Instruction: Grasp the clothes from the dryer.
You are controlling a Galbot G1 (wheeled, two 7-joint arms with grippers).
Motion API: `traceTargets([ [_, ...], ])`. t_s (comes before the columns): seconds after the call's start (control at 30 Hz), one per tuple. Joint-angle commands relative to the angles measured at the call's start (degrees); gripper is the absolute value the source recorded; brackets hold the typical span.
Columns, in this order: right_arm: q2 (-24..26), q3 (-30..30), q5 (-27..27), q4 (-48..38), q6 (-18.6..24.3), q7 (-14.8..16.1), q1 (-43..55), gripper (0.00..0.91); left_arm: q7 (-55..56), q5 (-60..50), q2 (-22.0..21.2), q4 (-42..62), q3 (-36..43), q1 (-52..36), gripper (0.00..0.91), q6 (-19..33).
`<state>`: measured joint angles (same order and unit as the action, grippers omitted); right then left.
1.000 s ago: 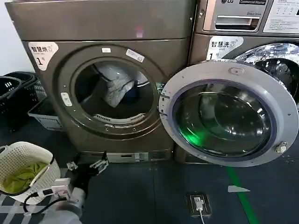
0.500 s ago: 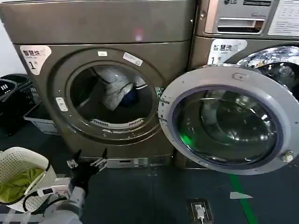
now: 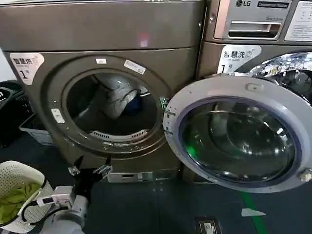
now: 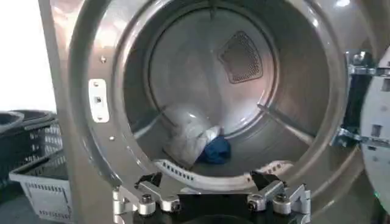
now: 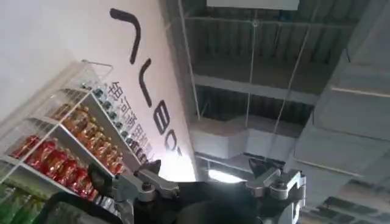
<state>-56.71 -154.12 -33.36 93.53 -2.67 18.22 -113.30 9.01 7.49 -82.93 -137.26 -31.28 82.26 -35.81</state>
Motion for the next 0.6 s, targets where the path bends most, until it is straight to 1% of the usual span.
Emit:
traceTargets([
  [0.03,0.00,0.04,0.03,0.09,0.04,0.04,0.05,0.907,-0.04,-0.21,-0.03,0.29,0.02,-0.05,0.907,0.04],
  [0.6,-0.10,-0.05,-0.25,0.20,0.05,0.13,-0.07,0.907,-0.08,-0.07,0.13,-0.15,-0.21,-0.02,0.907,0.01],
])
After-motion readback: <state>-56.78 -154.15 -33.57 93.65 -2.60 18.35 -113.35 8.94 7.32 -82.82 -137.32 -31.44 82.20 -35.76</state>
